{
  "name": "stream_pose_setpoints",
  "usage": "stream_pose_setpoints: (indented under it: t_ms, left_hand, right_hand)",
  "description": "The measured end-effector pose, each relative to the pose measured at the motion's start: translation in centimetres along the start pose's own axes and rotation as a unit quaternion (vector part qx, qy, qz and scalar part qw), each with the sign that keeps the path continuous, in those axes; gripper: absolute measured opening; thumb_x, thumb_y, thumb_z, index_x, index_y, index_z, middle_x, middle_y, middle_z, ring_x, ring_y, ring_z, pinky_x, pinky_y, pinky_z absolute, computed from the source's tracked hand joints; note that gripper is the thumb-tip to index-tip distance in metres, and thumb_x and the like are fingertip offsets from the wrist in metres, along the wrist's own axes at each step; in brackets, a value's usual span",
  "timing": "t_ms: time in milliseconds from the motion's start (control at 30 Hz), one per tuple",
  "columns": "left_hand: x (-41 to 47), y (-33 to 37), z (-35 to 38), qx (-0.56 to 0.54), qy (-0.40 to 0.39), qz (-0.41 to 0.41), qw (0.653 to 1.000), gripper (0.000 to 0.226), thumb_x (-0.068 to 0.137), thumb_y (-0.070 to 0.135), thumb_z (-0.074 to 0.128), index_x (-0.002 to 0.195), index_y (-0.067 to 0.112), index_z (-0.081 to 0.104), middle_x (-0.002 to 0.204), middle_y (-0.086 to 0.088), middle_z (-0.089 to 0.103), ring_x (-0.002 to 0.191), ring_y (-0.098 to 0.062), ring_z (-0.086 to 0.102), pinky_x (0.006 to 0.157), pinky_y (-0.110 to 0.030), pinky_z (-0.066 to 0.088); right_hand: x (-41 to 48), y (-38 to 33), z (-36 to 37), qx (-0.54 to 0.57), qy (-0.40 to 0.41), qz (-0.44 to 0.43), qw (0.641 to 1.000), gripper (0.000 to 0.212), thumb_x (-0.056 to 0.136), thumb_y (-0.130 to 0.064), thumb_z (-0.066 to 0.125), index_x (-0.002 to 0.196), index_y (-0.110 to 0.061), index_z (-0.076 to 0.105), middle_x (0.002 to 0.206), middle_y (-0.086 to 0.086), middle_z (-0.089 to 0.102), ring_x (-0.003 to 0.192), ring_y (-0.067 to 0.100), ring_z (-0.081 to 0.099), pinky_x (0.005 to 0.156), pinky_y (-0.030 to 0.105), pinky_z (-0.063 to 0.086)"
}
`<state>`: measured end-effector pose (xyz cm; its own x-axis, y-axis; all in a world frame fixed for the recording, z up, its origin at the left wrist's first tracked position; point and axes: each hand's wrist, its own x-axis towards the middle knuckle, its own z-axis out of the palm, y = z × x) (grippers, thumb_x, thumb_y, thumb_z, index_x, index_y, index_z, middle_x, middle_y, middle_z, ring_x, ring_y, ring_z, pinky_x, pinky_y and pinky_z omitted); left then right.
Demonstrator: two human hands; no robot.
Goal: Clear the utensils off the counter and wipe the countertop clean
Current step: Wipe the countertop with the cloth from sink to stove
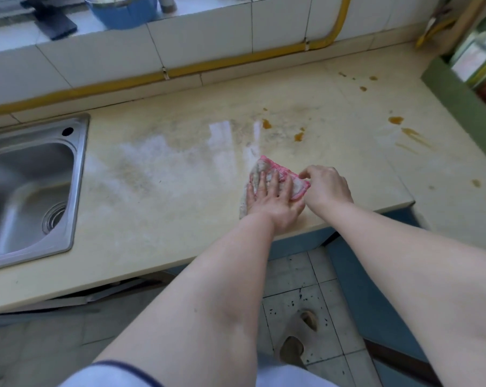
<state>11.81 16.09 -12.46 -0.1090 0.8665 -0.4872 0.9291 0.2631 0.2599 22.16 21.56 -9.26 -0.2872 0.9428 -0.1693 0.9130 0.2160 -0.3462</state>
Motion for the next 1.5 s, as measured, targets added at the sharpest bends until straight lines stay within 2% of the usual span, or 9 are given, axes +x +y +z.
stream_pose_setpoints:
  t_ms: [200, 300, 367, 433, 533, 900, 1100, 1400, 1500]
  left_hand:
    - [1.7, 1.8, -0.6, -0.010, -0.005, 0.024, 1.000, 0.069, 0.096, 0.063, 0.014, 0.153, 0.034, -0.013, 0.160, 0.003, -0.025, 0.144, -0.021, -0.031, 0.116, -0.049, -0.020]
    - [1.7, 0.2, -1.1, -0.032, 0.017, -0.029, 0.999, 0.070, 0.096, 0.063, 0.017, 0.153, 0.034, -0.012, 0.161, 0.003, -0.023, 0.145, -0.021, -0.029, 0.115, -0.047, -0.022]
    - [1.7, -1.6, -1.5, -0.045, 0.033, -0.075, 0.996, 0.071, 0.096, 0.062, 0.018, 0.153, 0.033, -0.014, 0.160, 0.002, -0.025, 0.145, -0.022, -0.030, 0.114, -0.046, -0.022]
    - [1.4, -3.8, -2.0, -0.050, 0.045, -0.117, 0.991, 0.071, 0.097, 0.061, 0.019, 0.153, 0.032, -0.015, 0.160, 0.002, -0.026, 0.144, -0.023, -0.031, 0.113, -0.047, -0.022]
    - [1.0, -7.3, -2.7, -0.064, 0.063, -0.166, 0.982, 0.070, 0.098, 0.060, 0.019, 0.152, 0.032, -0.015, 0.160, 0.000, -0.026, 0.145, -0.024, -0.030, 0.114, -0.048, -0.021]
    - [4.8, -13.2, -5.9, -0.100, 0.096, -0.239, 0.961, 0.075, 0.096, 0.061, 0.022, 0.154, 0.027, -0.012, 0.161, -0.005, -0.022, 0.146, -0.028, -0.027, 0.115, -0.051, -0.018]
    - [7.1, -17.9, -8.6, -0.093, 0.100, -0.246, 0.960, 0.076, 0.096, 0.061, 0.023, 0.154, 0.025, -0.011, 0.162, -0.006, -0.020, 0.147, -0.028, -0.025, 0.115, -0.050, -0.017]
    - [11.2, -25.7, -13.6, -0.060, 0.110, -0.260, 0.958, 0.075, 0.096, 0.061, 0.020, 0.154, 0.023, -0.009, 0.162, -0.007, -0.018, 0.148, -0.028, -0.021, 0.117, -0.050, -0.014]
    - [13.1, -25.9, -14.5, -0.047, 0.117, -0.280, 0.952, 0.077, 0.095, 0.062, 0.019, 0.155, 0.021, -0.008, 0.163, -0.008, -0.015, 0.149, -0.029, -0.019, 0.117, -0.051, -0.014]
  right_hand:
    - [2.1, 1.7, -0.6, 0.004, -0.015, -0.004, 1.000, 0.028, 0.091, -0.020, 0.056, 0.118, -0.017, 0.061, 0.123, 0.009, 0.060, 0.124, 0.027, 0.048, 0.101, 0.037, 0.038]
    - [3.3, 0.8, -0.3, 0.006, -0.029, -0.043, 0.999, 0.029, 0.089, -0.020, 0.058, 0.118, -0.020, 0.060, 0.124, 0.006, 0.059, 0.126, 0.024, 0.046, 0.101, 0.034, 0.036]
    - [4.2, 0.1, -0.2, 0.014, -0.029, -0.060, 0.998, 0.036, 0.087, -0.009, 0.051, 0.120, -0.022, 0.059, 0.128, 0.004, 0.057, 0.128, 0.023, 0.043, 0.102, 0.033, 0.034]
    - [4.8, -0.5, -0.1, 0.025, -0.038, -0.057, 0.997, 0.049, 0.084, 0.000, 0.041, 0.123, -0.024, 0.057, 0.132, 0.004, 0.054, 0.130, 0.024, 0.041, 0.104, 0.032, 0.032]
    - [5.6, -1.1, 0.7, 0.035, -0.054, -0.045, 0.997, 0.053, 0.083, 0.000, 0.038, 0.125, -0.027, 0.056, 0.134, 0.006, 0.050, 0.127, 0.031, 0.043, 0.103, 0.034, 0.035]
    - [8.6, -5.6, 2.7, 0.014, -0.058, -0.156, 0.986, 0.051, 0.083, 0.004, 0.042, 0.124, -0.023, 0.056, 0.132, 0.001, 0.054, 0.132, 0.020, 0.040, 0.106, 0.032, 0.031]
    - [12.8, -9.7, 3.8, 0.007, -0.047, -0.154, 0.987, 0.039, 0.090, -0.003, 0.046, 0.122, -0.023, 0.059, 0.131, 0.001, 0.055, 0.131, 0.022, 0.041, 0.106, 0.034, 0.032]
    - [18.1, -16.2, 6.4, 0.011, -0.050, -0.159, 0.986, 0.040, 0.089, -0.004, 0.048, 0.121, -0.025, 0.059, 0.129, 0.000, 0.056, 0.129, 0.022, 0.044, 0.105, 0.033, 0.033]
    - [20.0, -15.8, 6.3, 0.018, -0.042, -0.121, 0.992, 0.035, 0.091, -0.010, 0.051, 0.120, -0.027, 0.060, 0.143, 0.008, 0.047, 0.134, 0.028, 0.041, 0.109, 0.036, 0.031]
